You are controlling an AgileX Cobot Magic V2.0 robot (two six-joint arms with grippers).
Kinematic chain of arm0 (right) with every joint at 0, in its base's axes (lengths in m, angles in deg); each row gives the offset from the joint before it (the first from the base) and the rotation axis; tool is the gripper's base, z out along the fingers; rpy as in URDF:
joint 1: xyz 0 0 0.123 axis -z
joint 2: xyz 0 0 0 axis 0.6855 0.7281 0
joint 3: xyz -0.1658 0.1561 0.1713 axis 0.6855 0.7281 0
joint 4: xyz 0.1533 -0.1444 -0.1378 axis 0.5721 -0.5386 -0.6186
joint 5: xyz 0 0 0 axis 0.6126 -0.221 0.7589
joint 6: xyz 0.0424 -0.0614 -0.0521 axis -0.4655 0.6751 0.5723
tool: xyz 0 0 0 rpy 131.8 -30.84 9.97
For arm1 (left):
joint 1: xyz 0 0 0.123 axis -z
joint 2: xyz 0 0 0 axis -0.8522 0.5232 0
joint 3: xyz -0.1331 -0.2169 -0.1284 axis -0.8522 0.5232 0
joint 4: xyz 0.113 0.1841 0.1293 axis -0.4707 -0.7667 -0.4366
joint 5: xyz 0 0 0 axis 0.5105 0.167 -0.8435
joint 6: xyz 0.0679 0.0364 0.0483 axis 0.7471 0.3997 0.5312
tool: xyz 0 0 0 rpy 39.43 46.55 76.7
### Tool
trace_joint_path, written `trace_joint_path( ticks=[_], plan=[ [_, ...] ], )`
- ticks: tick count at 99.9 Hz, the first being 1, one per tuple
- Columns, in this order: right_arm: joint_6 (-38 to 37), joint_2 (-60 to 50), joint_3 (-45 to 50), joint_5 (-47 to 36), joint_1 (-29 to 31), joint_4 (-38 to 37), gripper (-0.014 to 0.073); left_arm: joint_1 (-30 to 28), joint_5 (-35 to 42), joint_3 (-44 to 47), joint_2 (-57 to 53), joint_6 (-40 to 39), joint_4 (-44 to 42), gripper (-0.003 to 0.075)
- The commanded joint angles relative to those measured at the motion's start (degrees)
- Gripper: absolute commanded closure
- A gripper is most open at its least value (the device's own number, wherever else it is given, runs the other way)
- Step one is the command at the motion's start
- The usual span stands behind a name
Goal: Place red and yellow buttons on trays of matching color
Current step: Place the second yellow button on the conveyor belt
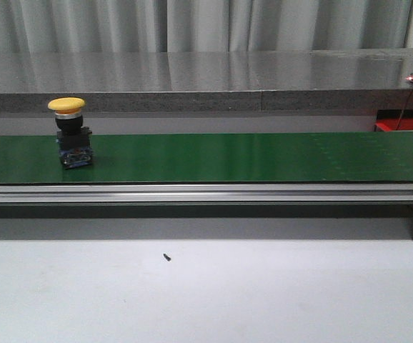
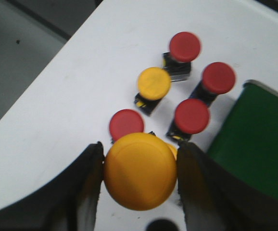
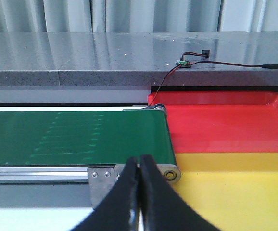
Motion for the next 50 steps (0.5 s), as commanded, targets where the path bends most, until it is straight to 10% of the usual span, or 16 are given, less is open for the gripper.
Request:
trace_joint_path(
  ticks=[1, 50],
  plan=[
    [0.1, -0.8, -1.0, -4.8, 0.1, 0.0, 0.0654, 3.2, 1.9, -3.4, -2.3, -0.4, 0.9, 0.0442],
    [0.1, -0.8, -1.0, -4.8, 0.1, 0.0, 0.0654, 14.2, 1.6, -3.8, 4.5, -0.4, 2.9, 0.0442]
  ],
)
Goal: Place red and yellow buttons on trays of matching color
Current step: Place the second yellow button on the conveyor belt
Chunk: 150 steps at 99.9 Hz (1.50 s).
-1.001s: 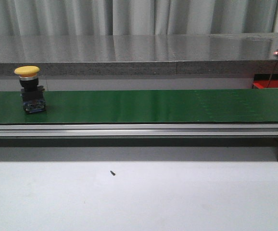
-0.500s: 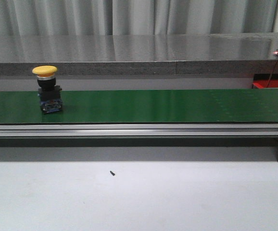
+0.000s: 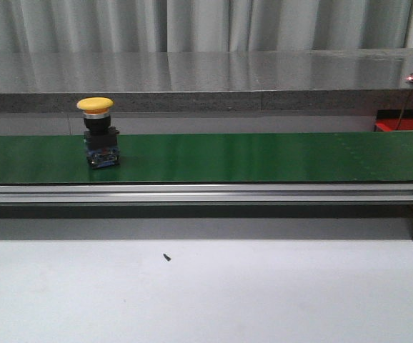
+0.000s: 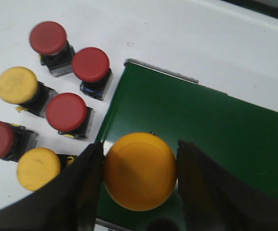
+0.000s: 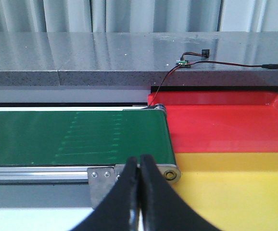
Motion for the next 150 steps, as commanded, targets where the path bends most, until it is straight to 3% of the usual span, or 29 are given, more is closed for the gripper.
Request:
trace_joint_path(
  ticks=[1, 20, 42, 57, 66, 76, 111, 150],
  plan=[
    [0.1, -0.8, -1.0, -4.8, 0.1, 0.0, 0.0654, 1.2, 2.6, -1.9, -0.7, -0.4, 0.6, 0.0442],
    [0.1, -0.8, -1.0, -4.8, 0.1, 0.0, 0.0654, 1.3, 2.6, -1.9, 1.0, -0.3, 0.8, 0.0424],
    [0.1, -0.8, -1.0, -4.8, 0.1, 0.0, 0.0654, 1.3, 2.5, -1.9, 1.0, 1.4, 2.5, 0.0158],
    [0.1, -0.8, -1.0, -4.8, 0.1, 0.0, 0.0654, 1.3, 2.8, -1.9, -0.5, 2.2, 2.9, 0.0150],
    [0.1, -0.8, -1.0, -4.8, 0.1, 0.0, 0.0654, 1.4, 2.5, -1.9, -2.5, 5.4, 5.6, 0.0181],
    [0.1, -0.8, -1.0, -4.8, 0.1, 0.0, 0.0654, 2.6, 2.3, -1.9, -4.7, 9.0, 8.5, 0.0265],
    [0.1, -0.8, -1.0, -4.8, 0.1, 0.0, 0.0654, 10.7, -0.3, -0.1, -9.9, 10.0, 8.5, 0.0741],
    [0.1, -0.8, -1.0, -4.9, 0.1, 0.0, 0.0654, 14.8, 2.3, 13.1, -20.4, 10.1, 8.5, 0.0739]
  ],
)
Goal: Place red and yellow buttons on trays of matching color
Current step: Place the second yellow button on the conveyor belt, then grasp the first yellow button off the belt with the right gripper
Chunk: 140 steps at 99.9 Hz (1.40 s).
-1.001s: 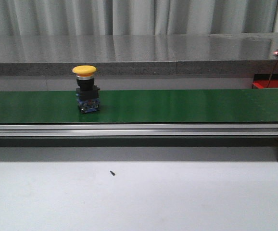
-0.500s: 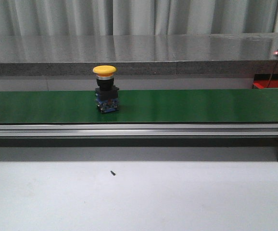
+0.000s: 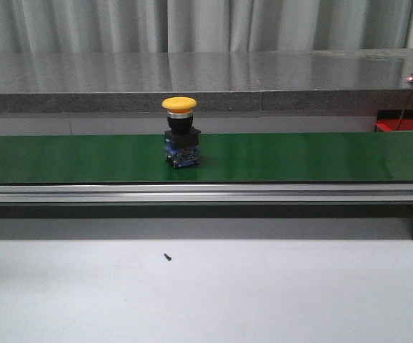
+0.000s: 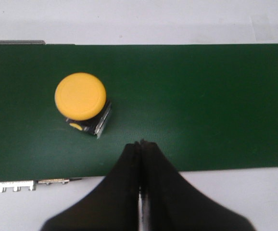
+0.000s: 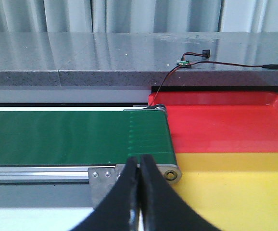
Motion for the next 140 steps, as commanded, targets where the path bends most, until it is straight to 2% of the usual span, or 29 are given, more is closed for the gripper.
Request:
trace_joint_path(
  ticks=[1, 40, 66, 92, 109, 140],
  plan=[
    [0.1, -0.8, -1.0, -4.8, 0.1, 0.0, 0.0654, 0.4, 3.9, 1.5, -4.8, 0.0, 0.9, 0.0739],
    [0.2, -0.8, -1.0, -4.9, 0.2, 0.0, 0.0654, 0.4, 8.6, 16.9, -24.4, 0.1, 1.1, 0.0740],
    [0.2, 2.9, -6.1, 0.6, 0.2, 1.6, 0.0654, 0.4, 8.9, 23.4, -37.7, 0.1, 1.7, 0.0740],
    [0.2, 18.3, -15.5, 3.8, 0.2, -0.8, 0.0654, 0.4, 8.9, 27.1, -45.9, 0.1, 1.9, 0.0740],
    [0.2, 31.0, -23.9, 7.0, 0.0, -0.8, 0.0654, 0.4, 8.9, 27.2, -46.8, 0.1, 1.9, 0.0739],
    [0.2, 50.5, -39.1, 15.9, -8.3, -0.8, 0.0654, 0.4, 8.9, 27.2, -46.8, 0.1, 1.9, 0.0739]
  ],
)
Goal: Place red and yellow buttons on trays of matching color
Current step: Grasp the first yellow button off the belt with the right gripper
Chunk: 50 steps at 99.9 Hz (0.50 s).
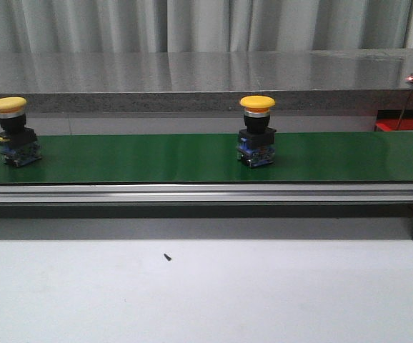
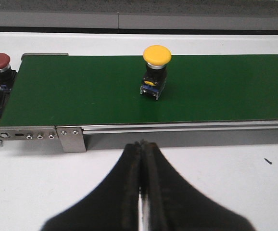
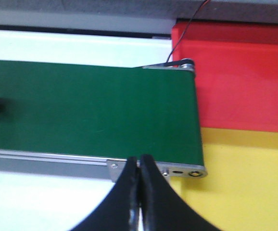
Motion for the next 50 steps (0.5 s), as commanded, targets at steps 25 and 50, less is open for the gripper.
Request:
trace_joint_path(
  ticks=[25, 50],
  plan=[
    [0.2, 17.0, -18.2, 10.6, -7.9, -0.5, 0.0524, 0.4, 4.2, -1.5, 0.2, 0.0, 1.1, 0.0740],
    [0.3, 28.5, -30.4, 21.3, -10.1, 0.8, -0.0051, 0.4, 4.2, -1.5, 0.2, 0.0, 1.1, 0.0740]
  ],
)
